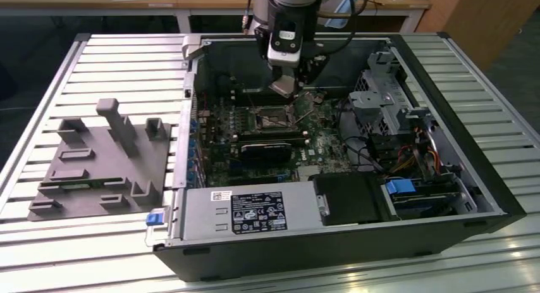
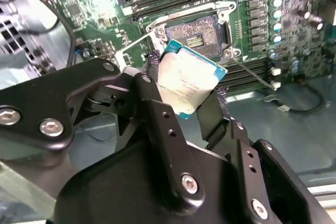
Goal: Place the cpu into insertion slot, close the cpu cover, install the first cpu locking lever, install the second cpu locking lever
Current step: 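Place the cpu into insertion slot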
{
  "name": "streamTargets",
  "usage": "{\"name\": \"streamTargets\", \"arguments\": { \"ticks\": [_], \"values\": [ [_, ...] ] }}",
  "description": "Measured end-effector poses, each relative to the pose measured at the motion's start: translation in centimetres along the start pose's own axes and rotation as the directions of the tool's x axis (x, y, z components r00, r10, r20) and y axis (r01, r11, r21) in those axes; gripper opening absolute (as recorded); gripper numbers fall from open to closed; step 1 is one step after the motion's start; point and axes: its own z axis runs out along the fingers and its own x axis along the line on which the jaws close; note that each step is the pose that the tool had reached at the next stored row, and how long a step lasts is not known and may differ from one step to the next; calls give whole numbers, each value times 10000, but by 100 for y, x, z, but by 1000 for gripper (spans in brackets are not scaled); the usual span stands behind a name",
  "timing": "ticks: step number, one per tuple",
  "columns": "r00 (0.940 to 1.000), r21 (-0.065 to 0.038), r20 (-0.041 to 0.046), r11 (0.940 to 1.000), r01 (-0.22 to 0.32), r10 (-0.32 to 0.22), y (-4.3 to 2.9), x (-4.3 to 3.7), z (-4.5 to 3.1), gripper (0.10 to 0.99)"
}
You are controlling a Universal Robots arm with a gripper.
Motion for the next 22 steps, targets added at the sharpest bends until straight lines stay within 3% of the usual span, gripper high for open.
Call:
{"name": "streamTargets", "arguments": {
  "ticks": [6,11,16,22],
  "values": [
    [9940,-17,103,9941,-1088,1088,-2,0,26,537],
    [9799,-42,185,9800,-1988,1989,-4,-1,46,537],
    [9580,-74,262,9583,-2855,2856,-6,-1,67,537],
    [9209,-121,352,9215,-3881,3883,-8,-1,92,537]
  ]
}}
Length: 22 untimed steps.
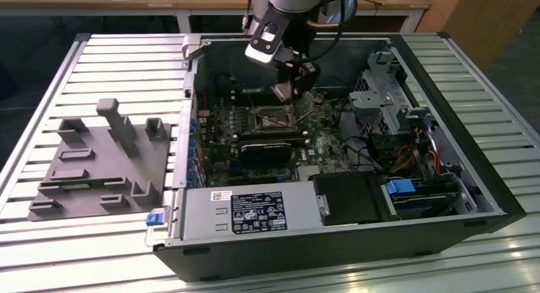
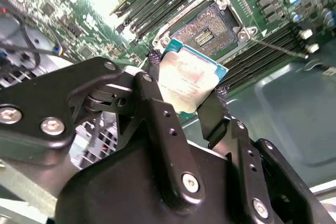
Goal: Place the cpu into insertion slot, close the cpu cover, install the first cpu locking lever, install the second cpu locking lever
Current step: 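Place the cpu into insertion slot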
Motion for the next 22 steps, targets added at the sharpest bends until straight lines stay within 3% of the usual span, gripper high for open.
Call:
{"name": "streamTargets", "arguments": {
  "ticks": [5,10,16,22],
  "values": [
    [9958,-15,85,9958,-910,910,-2,0,21,537],
    [9836,-38,166,9837,-1796,1797,-4,-1,42,537],
    [9580,-75,263,9583,-2856,2857,-6,-1,70,537],
    [9212,-125,354,9218,-3874,3876,-9,-1,100,537]
  ]
}}
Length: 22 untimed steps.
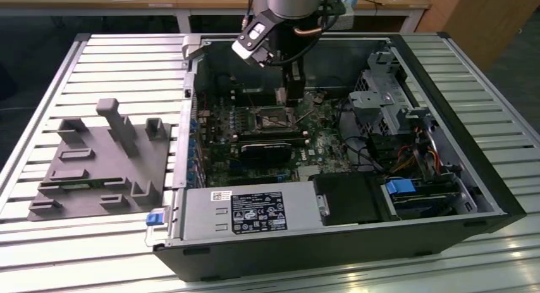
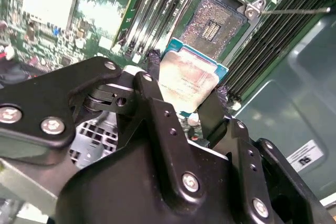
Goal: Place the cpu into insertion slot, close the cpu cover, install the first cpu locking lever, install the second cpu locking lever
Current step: 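Place the cpu into insertion slot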
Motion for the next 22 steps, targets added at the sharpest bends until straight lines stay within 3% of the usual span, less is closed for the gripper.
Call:
{"name": "streamTargets", "arguments": {
  "ticks": [7,14,18,22],
  "values": [
    [9924,-25,114,9925,-1225,1226,-3,0,35,537],
    [9724,-57,212,9726,-2323,2324,-19,3,80,537],
    [9735,-56,206,9737,-2277,2278,-88,14,126,537],
    [9827,-43,168,9828,-1845,1845,-101,14,160,537]
  ]
}}
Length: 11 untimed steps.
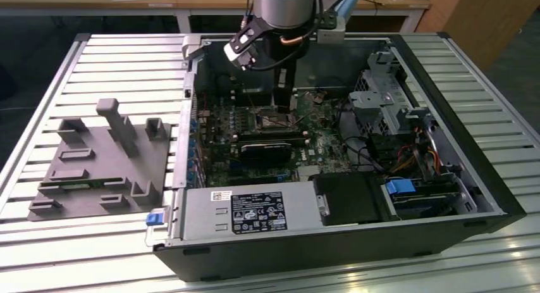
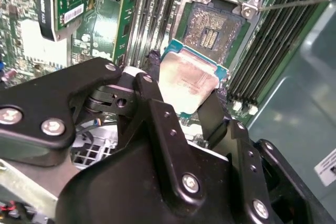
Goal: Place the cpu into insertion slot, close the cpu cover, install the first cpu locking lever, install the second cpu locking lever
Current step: 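Place the cpu into insertion slot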
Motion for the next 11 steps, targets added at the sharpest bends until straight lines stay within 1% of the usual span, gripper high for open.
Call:
{"name": "streamTargets", "arguments": {
  "ticks": [4,7,11],
  "values": [
    [9979,6,-57,9979,641,-641,-6,-1,36,537],
    [9942,7,-97,9942,1072,-1072,-10,-2,66,537],
    [9877,6,-142,9878,1555,-1554,-24,-4,110,537]
  ]
}}
